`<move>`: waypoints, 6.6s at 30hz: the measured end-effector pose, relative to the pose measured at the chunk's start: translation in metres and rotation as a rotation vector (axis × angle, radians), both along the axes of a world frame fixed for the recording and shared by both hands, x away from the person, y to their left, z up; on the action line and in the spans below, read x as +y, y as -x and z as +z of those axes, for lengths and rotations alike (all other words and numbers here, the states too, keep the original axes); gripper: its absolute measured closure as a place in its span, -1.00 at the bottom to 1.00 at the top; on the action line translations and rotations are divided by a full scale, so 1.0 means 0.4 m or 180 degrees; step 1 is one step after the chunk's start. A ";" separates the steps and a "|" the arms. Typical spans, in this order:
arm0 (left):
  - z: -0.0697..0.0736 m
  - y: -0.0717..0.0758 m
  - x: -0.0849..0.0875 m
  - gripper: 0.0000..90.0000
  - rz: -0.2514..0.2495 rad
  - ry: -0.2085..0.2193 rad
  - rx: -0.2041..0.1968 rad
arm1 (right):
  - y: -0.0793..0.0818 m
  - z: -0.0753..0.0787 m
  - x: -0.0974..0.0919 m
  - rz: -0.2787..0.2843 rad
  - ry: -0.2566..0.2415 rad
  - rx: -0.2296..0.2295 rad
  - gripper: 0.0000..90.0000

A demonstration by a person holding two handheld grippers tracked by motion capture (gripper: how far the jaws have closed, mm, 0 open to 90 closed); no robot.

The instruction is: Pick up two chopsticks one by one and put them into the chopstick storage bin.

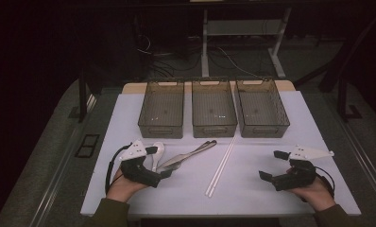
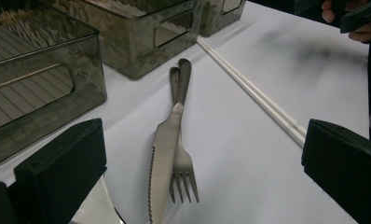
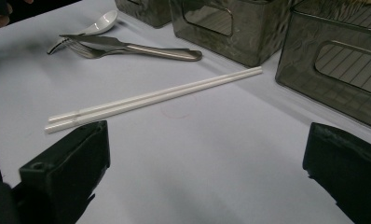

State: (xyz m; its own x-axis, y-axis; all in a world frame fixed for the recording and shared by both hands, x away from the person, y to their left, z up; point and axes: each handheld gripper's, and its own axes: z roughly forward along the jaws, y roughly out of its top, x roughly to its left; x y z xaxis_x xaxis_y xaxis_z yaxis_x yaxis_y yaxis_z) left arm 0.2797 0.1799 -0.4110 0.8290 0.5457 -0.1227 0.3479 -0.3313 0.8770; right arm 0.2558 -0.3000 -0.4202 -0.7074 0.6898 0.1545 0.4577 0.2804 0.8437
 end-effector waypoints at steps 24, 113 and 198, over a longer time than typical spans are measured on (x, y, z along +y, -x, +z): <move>0.012 0.009 -0.098 -0.38 -0.0238 0.0019 0.0069 | -0.011 -0.001 -0.004 -0.0035 -0.0055 0.0057 -0.99; -0.094 0.048 -0.320 0.98 -0.1019 -0.0811 0.0503 | -0.007 -0.003 -0.005 -0.0073 0.0002 0.0089 -0.99; -0.052 -0.202 -0.453 0.75 -0.0296 -0.1297 0.0822 | -0.011 -0.006 -0.008 -0.0087 0.0006 0.0134 -0.99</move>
State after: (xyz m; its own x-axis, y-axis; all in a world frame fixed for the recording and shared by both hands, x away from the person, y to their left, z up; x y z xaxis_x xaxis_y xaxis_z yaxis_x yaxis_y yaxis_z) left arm 0.3605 -0.0013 -0.4318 0.8471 0.5171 -0.1225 0.4895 -0.6697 0.5585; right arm 0.2602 -0.3033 -0.4228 -0.6811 0.7091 0.1823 0.5002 0.2689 0.8231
